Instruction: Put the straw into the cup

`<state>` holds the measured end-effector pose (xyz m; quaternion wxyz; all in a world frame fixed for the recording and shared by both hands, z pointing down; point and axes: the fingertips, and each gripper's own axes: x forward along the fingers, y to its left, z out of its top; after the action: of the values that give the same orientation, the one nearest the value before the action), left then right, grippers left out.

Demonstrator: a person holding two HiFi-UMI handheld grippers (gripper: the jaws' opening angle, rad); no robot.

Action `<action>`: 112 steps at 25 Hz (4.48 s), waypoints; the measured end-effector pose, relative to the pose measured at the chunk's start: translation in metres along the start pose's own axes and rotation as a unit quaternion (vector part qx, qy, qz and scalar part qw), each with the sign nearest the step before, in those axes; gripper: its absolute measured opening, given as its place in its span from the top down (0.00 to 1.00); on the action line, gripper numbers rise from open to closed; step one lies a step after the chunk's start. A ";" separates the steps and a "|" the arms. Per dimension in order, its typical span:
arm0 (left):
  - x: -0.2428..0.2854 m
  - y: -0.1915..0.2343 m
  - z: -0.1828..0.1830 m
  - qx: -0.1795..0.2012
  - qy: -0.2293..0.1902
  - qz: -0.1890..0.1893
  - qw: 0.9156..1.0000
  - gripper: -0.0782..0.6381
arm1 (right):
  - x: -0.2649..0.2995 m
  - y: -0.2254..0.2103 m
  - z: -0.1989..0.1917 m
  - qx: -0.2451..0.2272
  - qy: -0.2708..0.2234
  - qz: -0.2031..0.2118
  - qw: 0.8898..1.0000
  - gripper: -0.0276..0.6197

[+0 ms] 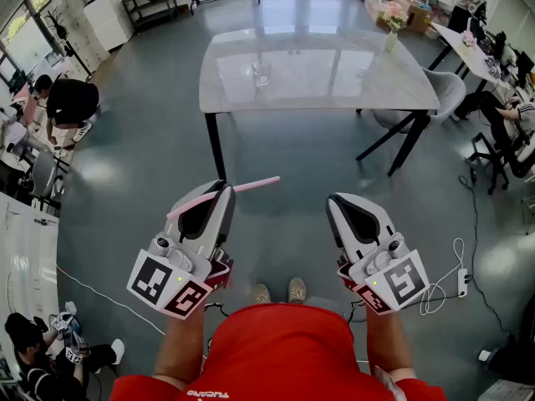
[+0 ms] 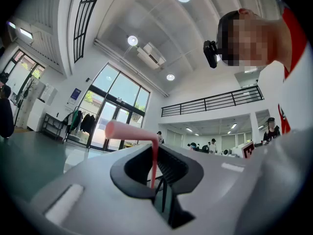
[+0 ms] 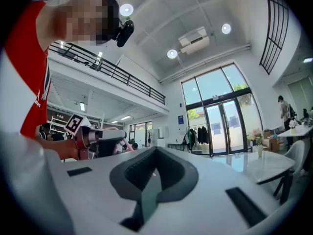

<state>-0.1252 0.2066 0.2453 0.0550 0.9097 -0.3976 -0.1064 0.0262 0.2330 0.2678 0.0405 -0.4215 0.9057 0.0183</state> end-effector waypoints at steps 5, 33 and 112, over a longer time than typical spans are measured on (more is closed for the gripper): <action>0.003 -0.001 0.000 0.002 -0.001 0.002 1.000 0.85 | 0.002 -0.003 0.000 -0.001 0.000 0.006 1.000 0.96; 0.047 -0.007 -0.008 0.008 -0.014 0.055 0.998 0.85 | -0.006 -0.072 -0.006 0.017 -0.003 0.045 0.999 0.96; 0.369 0.335 -0.051 0.001 0.029 0.077 0.997 0.85 | 0.366 -0.349 -0.051 -0.023 0.031 0.048 0.998 0.95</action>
<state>-0.1073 -0.2909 0.3015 0.0739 0.8792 -0.4648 -0.0748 0.0554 -0.2738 0.2867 0.0022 -0.3787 0.9251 0.0281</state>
